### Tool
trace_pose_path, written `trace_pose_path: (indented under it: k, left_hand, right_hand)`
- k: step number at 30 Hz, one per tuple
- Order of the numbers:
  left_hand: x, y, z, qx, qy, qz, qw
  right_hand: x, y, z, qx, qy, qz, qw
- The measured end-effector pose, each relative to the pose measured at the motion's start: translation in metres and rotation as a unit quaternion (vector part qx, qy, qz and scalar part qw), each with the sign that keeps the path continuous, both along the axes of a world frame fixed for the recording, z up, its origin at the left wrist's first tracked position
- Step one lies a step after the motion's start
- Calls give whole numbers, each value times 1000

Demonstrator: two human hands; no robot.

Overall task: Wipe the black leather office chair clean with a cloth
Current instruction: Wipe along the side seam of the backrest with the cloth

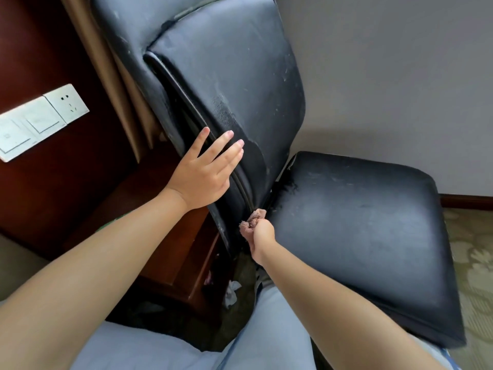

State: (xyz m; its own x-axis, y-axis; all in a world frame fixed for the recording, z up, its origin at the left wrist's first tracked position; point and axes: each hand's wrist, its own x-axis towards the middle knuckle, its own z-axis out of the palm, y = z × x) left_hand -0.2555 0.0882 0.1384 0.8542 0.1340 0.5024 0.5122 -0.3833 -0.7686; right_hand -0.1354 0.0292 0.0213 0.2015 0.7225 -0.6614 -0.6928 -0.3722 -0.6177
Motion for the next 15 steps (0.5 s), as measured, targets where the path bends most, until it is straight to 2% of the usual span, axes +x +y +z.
trace_pose_path:
  k: [2, 5, 7, 10, 13, 15]
  left_hand:
    - [0, 1, -1, 2, 0, -4, 1000]
    - [0, 2, -5, 5, -4, -6, 1000]
    - [0, 2, -7, -2, -3, -10, 1000]
    - [-1, 1, -7, -7, 10, -7, 1000]
    - [-2, -1, -4, -10, 18, 1, 1000]
    - [-2, -3, -2, -16, 28, 13, 999]
  right_hand:
    - [-9, -6, -7, -2, 80, -21, 997]
    - [-20, 3, -14, -59, 173, -57, 982]
    - [-24, 8, -12, -73, 183, -87, 977]
    - [-25, 6, 0, -88, 248, -101, 959]
    - [-22, 7, 2, -95, 228, -68, 967]
    - [-23, 5, -2, -52, 164, -49, 984]
